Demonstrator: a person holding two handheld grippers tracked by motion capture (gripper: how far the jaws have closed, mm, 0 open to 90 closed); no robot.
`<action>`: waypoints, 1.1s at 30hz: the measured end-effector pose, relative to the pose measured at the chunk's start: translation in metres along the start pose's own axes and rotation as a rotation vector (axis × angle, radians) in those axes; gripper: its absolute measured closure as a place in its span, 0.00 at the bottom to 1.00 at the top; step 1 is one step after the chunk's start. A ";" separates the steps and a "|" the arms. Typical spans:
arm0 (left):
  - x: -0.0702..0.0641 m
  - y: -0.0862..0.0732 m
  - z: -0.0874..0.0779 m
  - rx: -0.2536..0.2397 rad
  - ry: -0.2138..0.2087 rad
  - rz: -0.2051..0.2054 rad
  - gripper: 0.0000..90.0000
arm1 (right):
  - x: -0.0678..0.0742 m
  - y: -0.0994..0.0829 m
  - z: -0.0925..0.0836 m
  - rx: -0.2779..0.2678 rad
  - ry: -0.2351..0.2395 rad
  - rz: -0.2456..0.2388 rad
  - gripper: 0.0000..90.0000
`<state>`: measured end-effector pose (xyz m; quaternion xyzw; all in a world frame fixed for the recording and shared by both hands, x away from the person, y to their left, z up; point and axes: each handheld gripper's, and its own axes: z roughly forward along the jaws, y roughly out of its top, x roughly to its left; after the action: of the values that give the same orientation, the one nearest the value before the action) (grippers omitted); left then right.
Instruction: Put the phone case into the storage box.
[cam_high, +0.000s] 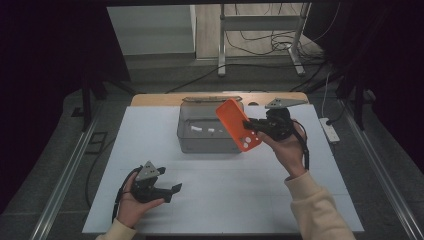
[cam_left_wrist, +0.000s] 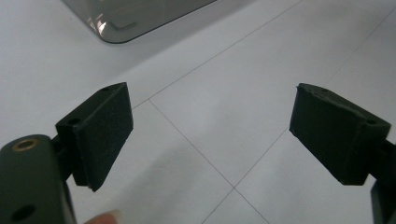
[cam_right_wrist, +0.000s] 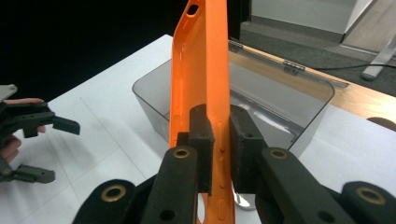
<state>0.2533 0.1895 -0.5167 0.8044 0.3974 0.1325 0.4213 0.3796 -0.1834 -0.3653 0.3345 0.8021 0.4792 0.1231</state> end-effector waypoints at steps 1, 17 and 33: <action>0.000 0.000 0.000 -0.001 0.000 0.000 0.15 | 0.000 0.001 0.001 0.001 -0.002 0.003 0.90; 0.000 0.000 0.000 -0.001 0.000 -0.003 0.15 | -0.003 0.016 0.009 0.014 -0.032 0.016 0.90; 0.000 0.000 0.000 -0.003 0.000 -0.007 0.15 | -0.009 0.027 0.016 0.029 -0.075 0.040 0.90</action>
<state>0.2534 0.1894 -0.5170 0.8024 0.4000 0.1314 0.4229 0.4064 -0.1697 -0.3519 0.3699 0.7970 0.4569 0.1385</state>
